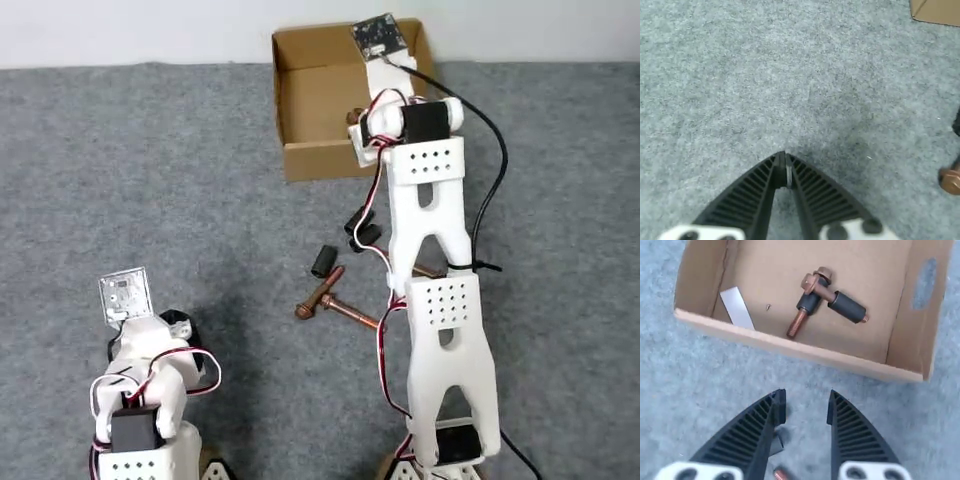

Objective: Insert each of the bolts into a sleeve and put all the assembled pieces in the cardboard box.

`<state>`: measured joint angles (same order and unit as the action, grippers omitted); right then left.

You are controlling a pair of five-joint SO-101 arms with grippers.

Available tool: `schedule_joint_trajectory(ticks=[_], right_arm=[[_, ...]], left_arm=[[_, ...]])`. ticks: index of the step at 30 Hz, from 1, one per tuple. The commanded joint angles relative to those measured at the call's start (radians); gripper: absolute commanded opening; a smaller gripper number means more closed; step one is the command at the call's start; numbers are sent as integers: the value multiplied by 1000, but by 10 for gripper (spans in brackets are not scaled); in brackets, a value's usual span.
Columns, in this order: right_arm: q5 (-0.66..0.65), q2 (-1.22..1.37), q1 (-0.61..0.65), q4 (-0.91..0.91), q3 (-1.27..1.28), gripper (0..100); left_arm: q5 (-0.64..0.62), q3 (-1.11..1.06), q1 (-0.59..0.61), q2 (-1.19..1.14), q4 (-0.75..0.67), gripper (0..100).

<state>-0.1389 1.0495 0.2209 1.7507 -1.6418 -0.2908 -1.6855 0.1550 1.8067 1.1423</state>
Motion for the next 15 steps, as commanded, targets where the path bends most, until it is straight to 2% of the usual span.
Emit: schedule_joint_trajectory(ticks=[1,5,12,15], right_arm=[[84,-19,25,48,-37,133],[106,-64,59,51,52,133],[344,-366,220,44,594,137],[414,-433,282,42,743,137]], left_arm=[[-6,4,6,8,-28,5],[-6,4,6,8,-28,5],[-6,4,6,8,-28,5],[-6,4,26,8,-28,5]])
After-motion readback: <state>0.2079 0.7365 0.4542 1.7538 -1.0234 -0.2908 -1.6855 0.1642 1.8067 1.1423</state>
